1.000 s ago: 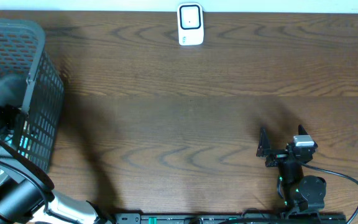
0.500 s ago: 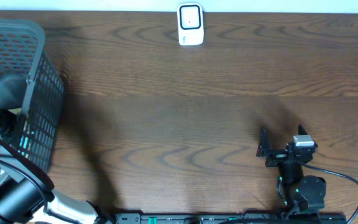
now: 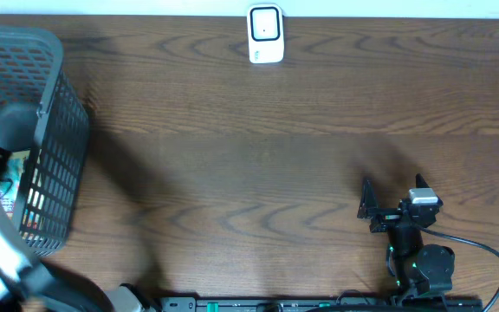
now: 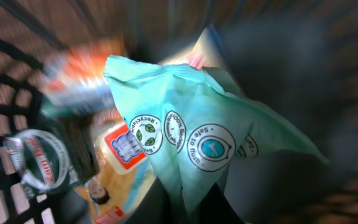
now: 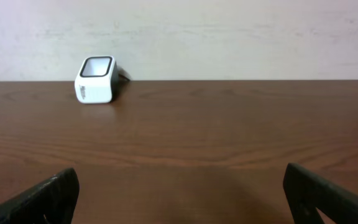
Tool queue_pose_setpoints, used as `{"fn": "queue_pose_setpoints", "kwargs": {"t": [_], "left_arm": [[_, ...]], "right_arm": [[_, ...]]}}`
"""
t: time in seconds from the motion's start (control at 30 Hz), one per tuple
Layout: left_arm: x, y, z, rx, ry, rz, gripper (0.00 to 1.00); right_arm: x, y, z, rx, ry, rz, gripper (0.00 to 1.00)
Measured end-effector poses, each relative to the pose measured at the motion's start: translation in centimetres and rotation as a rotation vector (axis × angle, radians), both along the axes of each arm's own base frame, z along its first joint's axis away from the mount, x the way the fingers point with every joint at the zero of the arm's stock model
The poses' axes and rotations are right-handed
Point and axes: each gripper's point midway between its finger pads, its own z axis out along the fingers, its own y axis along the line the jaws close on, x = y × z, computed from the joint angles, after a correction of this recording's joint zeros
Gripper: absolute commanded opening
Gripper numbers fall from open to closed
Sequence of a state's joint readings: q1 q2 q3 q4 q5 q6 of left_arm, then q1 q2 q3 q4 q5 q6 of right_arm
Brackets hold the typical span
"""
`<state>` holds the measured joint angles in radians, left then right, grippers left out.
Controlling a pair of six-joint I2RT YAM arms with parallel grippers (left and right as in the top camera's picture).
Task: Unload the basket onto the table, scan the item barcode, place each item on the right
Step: 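Grasp the mint-green wrapped packet with the left gripper and lift, then carry the green packet to the table center and release it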
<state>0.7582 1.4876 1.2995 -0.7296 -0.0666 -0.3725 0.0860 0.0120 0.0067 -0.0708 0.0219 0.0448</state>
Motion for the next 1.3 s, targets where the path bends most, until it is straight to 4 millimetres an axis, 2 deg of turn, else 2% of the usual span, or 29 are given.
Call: {"fn": "queue_pose_setpoints", "kwargs": {"t": [0.13, 0.2, 0.33, 0.4, 0.5, 0.6, 0.67, 0.8, 0.97, 1.13, 1.3], "left_arm": [[-0.5, -1.7, 9.1, 0.117, -0.301, 0.061, 0.07], [-0.8, -2.8, 13.0, 0.161, -0.437, 0.063, 0.07], [-1.3, -6.0, 20.6, 0.240, -0.717, -0.010, 0.07], [-1.4, -8.4, 24.2, 0.262, -0.856, -0.080, 0.07], [-0.9, -12.9, 28.0, 0.246, -1.013, -0.235, 0.07], [0.2, -18.4, 29.5, 0.144, -1.094, -0.423, 0.07], [1.0, -21.4, 28.7, 0.053, -1.083, -0.520, 0.07], [3.1, -27.3, 25.9, -0.119, -0.993, -0.723, 0.07], [6.3, -35.2, 21.5, -0.236, -0.832, -1.013, 0.07], [9.5, -42.8, 14.3, -0.351, -0.607, -1.200, 0.07], [12.0, -49.1, 4.9, -0.365, -0.366, -1.281, 0.07]], "right_arm": [[0.0, 0.0, 0.0, 0.000, 0.000, 0.000, 0.99], [0.0, 0.0, 0.0, 0.000, 0.000, 0.000, 0.99], [0.0, 0.0, 0.0, 0.000, 0.000, 0.000, 0.99], [0.0, 0.0, 0.0, 0.000, 0.000, 0.000, 0.99], [0.0, 0.0, 0.0, 0.000, 0.000, 0.000, 0.99], [0.0, 0.0, 0.0, 0.000, 0.000, 0.000, 0.99], [0.0, 0.0, 0.0, 0.000, 0.000, 0.000, 0.99], [0.0, 0.0, 0.0, 0.000, 0.000, 0.000, 0.99], [0.0, 0.0, 0.0, 0.000, 0.000, 0.000, 0.99], [0.0, 0.0, 0.0, 0.000, 0.000, 0.000, 0.99], [0.0, 0.0, 0.0, 0.000, 0.000, 0.000, 1.00]]}}
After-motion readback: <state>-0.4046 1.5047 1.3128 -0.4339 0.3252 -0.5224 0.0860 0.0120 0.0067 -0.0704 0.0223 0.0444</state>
